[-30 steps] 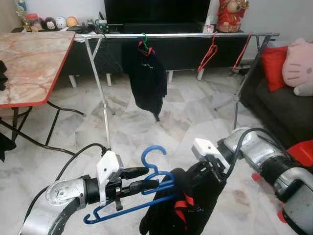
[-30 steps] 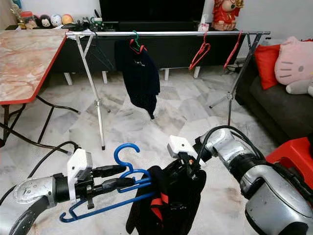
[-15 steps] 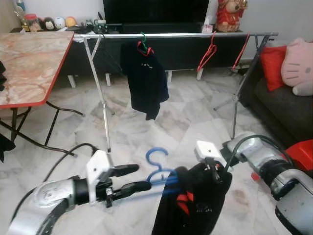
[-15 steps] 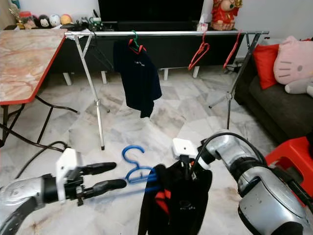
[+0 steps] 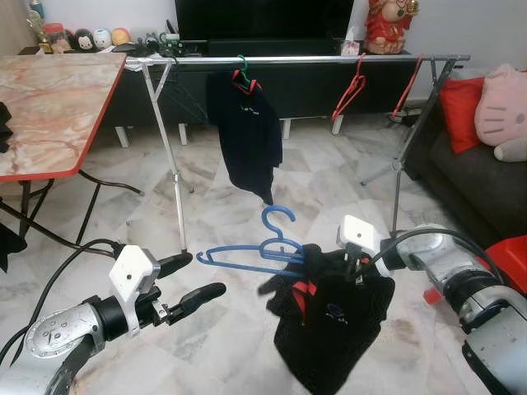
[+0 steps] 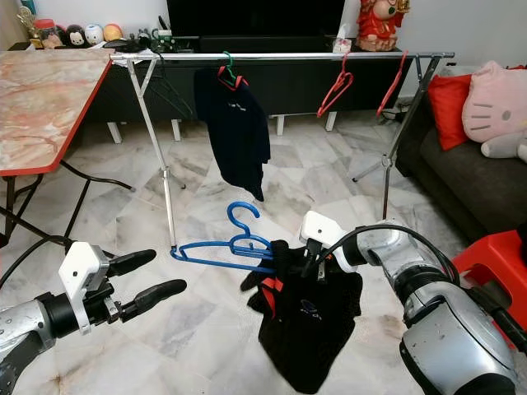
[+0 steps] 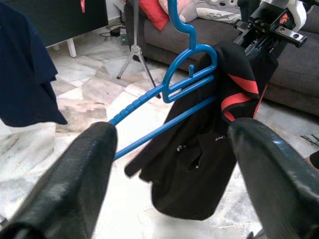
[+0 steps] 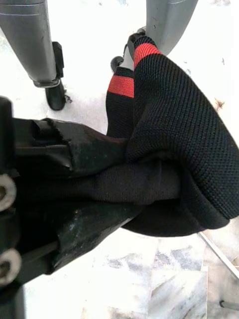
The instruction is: Hang hanger
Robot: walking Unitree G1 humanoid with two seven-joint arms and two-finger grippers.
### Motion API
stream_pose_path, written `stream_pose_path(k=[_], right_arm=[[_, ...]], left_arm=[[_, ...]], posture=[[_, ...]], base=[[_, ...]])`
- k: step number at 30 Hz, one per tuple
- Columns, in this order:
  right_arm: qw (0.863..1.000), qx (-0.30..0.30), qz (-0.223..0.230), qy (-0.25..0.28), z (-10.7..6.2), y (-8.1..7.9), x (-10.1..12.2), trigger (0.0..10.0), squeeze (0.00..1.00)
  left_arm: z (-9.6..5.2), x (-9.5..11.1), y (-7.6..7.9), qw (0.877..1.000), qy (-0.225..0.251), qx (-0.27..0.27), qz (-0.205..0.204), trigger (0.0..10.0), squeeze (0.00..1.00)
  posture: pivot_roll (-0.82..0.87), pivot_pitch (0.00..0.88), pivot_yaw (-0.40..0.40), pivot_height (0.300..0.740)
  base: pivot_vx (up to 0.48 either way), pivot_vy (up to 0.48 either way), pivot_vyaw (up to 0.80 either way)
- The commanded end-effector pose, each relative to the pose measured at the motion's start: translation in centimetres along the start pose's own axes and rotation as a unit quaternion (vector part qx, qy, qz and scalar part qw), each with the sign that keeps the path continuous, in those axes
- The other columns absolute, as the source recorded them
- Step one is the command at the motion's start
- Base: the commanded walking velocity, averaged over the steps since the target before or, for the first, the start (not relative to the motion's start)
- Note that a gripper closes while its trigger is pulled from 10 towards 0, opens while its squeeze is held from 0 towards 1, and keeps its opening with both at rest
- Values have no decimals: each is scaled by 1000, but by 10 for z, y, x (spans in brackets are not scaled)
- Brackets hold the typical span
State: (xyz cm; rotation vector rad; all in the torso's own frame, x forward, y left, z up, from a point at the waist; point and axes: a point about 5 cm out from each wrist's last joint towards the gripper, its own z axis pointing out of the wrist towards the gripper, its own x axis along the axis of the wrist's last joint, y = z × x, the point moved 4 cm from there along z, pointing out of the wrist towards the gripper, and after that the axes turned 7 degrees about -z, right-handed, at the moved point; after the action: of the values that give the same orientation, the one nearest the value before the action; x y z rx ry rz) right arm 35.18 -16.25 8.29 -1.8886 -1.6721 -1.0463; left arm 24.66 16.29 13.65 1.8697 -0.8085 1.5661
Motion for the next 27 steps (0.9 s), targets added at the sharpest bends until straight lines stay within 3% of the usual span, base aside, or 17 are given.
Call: stream_pose_path(k=[1,18,19,20,22,27], right_arm=[[1000,-12,-2,11,-3,4,4,0,0],[1000,-12,-2,11,-3,4,4,0,0],[999,-28,6,17,-2,6,3,0,0],[996,-81,13,35,9,16,16,0,0],[987,-147,31,58,28,25,32,0,0],[988,-137,41,55,35,17,26,0,0]], left_arm=[[-1,2,-1,1000,2,3,6,10000,1000],[-1,2,-1,1000,2,3,6,10000,1000],[-3,1,-4,1000,5,23,8,10000,1000],[0,-21,-28,989,21,144,-12,10000,0],[8,-57,-46,955,27,294,-43,10000,0],[13,-55,-44,955,31,290,-43,10000,0]], posture=[[-78,0,-52,740],[-78,0,-52,740],[-79,0,-51,740],[-88,0,-43,740],[-88,0,-43,740],[-85,0,-42,740]], base=[[0,0,0],[0,0,0],[0,0,0],[0,0,0],[0,0,0],[0,0,0]])
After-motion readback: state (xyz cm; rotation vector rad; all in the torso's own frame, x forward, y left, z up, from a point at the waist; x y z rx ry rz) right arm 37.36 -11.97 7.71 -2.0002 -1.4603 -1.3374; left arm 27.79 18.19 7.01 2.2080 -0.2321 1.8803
